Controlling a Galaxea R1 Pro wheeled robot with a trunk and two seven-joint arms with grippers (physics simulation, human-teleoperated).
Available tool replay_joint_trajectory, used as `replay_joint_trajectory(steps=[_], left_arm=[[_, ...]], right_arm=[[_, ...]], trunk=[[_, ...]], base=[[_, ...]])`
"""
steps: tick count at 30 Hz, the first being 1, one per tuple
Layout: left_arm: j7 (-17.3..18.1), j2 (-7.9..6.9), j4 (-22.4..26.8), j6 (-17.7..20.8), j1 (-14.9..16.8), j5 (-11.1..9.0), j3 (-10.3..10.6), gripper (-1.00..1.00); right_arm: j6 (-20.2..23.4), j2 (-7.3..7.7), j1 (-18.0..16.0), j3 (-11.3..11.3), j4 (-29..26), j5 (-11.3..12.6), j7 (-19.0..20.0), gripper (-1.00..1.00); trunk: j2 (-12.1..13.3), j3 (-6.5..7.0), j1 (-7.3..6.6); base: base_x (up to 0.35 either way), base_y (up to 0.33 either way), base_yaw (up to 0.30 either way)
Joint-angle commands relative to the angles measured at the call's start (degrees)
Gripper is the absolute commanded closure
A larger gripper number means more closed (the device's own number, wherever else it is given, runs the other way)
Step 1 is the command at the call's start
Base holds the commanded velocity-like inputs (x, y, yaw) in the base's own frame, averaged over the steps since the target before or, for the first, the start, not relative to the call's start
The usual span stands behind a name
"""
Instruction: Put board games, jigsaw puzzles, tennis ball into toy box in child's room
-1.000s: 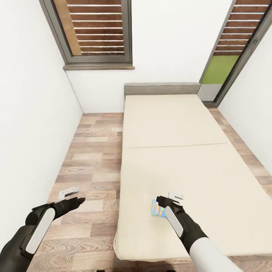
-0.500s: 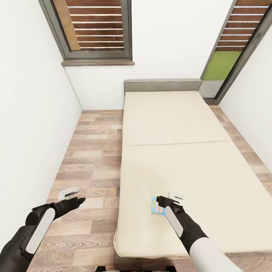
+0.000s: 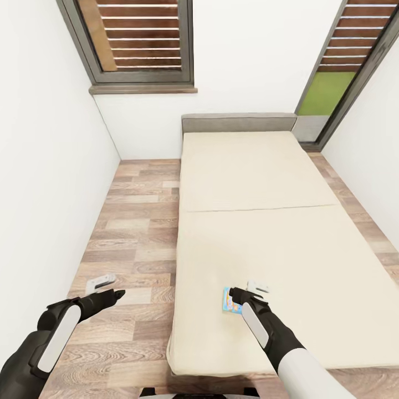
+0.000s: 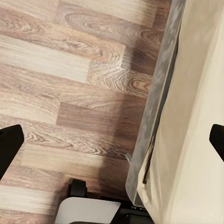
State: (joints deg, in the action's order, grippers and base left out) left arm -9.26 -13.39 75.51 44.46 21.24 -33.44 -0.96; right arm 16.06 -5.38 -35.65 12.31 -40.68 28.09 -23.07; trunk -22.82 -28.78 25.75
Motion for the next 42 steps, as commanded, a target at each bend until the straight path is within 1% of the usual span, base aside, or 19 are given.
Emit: replay_joint_trajectory(steps=[1,27,42], left_arm=[[-0.5,0.0,0.08,0.24,0.03,-0.64,0.0,-1.0],[-0.5,0.0,0.08,0.22,0.03,-0.62,-0.01,-1.0],[-0.43,-0.11,0.18,0.26,0.03,-0.6,-0.01,-1.0]], right_arm=[[0.21,0.03,-0.03,0.21,-0.1,0.44,-0.48,-1.0],[0.15,0.08,-0.03,0.26,-0.18,0.48,-0.48,-1.0],[0.28,0.06,-0.05,0.07,-0.29,0.5,-0.44,-1.0]], trunk=[[-0.1,-0.09,0.03],[-0.1,-0.15,0.03],[-0.1,-1.27,0.03]], base=[[0.0,0.0,0.0],[0.0,0.0,0.0],[0.0,0.0,0.0]])
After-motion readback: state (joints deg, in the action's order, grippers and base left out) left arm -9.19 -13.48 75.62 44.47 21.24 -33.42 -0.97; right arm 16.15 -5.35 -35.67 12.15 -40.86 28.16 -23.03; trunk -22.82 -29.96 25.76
